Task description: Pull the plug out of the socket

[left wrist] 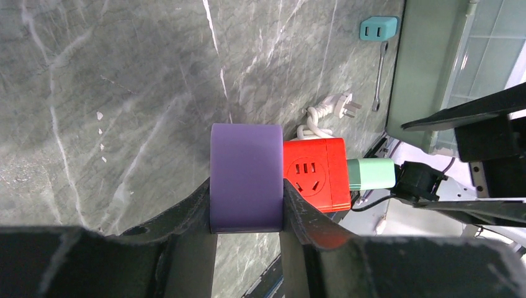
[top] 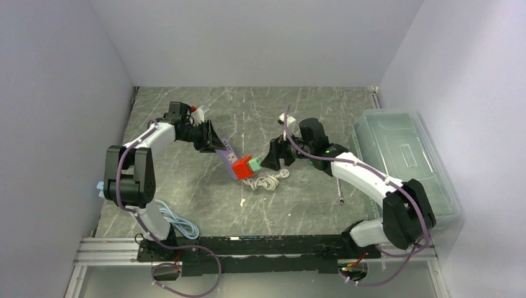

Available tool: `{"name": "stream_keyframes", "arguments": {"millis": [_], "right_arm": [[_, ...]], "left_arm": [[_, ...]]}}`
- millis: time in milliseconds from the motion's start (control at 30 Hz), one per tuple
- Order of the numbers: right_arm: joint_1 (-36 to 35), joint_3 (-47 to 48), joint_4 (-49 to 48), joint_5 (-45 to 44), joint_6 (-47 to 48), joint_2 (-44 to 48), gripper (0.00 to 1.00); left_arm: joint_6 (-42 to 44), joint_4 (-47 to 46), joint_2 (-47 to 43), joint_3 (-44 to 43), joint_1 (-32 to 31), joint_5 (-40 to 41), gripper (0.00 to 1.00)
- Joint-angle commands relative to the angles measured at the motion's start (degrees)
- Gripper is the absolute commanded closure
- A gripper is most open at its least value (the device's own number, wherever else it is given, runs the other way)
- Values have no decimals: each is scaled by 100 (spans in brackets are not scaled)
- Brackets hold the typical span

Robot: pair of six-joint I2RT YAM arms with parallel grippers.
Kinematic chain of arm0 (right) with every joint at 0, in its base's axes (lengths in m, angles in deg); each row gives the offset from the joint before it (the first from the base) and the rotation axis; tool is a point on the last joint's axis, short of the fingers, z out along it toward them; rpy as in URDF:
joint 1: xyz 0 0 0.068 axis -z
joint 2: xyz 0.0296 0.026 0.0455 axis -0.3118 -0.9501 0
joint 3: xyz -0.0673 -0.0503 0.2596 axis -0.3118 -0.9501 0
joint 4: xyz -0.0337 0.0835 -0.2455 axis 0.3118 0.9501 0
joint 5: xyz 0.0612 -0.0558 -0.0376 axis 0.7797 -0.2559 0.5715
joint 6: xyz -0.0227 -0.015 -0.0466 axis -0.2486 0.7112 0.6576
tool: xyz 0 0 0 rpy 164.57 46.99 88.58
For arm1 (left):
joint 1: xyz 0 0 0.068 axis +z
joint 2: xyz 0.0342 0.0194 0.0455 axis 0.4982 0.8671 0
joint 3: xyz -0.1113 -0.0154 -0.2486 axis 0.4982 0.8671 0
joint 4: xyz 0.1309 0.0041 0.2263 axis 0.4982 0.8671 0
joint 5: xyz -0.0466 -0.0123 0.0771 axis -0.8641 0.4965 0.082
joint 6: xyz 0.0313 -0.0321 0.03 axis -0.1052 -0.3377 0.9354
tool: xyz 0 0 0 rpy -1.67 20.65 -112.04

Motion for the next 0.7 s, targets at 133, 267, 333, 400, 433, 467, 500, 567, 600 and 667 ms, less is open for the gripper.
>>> {"name": "stream_keyframes", "arguments": {"millis": [133, 267, 333, 400, 433, 467, 500, 567, 600, 667], "right_arm": [[-363, 194, -653, -34, -217, -423, 29], [-489, 264, -673, -153, -204, -565, 34], [-559, 294, -671, -267, -203, -599, 36], [-615, 314, -700, -349, -216, -631, 39], [-639, 315, -734, -365, -234, -631, 41], [-678, 320, -764, -382, -250, -640, 42], [-709, 333, -783, -420, -255, -649, 43], [-781, 361, -794, -506, -256, -674, 47], [-810, 386, -790, -543, -251, -695, 49], [-868, 432, -762, -594, -247, -736, 51]], "left_arm": [[-1, -56, -122, -132, -10, -274, 100], [-29, -87, -141, -116, -10, -304, 100], [-36, -94, -142, -111, -10, -310, 100], [-46, -101, -142, -103, -10, -324, 100], [-52, -110, -142, -103, -10, -325, 100], [-53, -113, -146, -99, -10, -324, 100], [-66, -120, -145, -96, -10, -325, 100], [-69, -122, -135, -94, -10, -325, 100], [-70, -122, -129, -92, -10, -320, 100], [-71, -122, -137, -85, -10, -313, 100]]}}
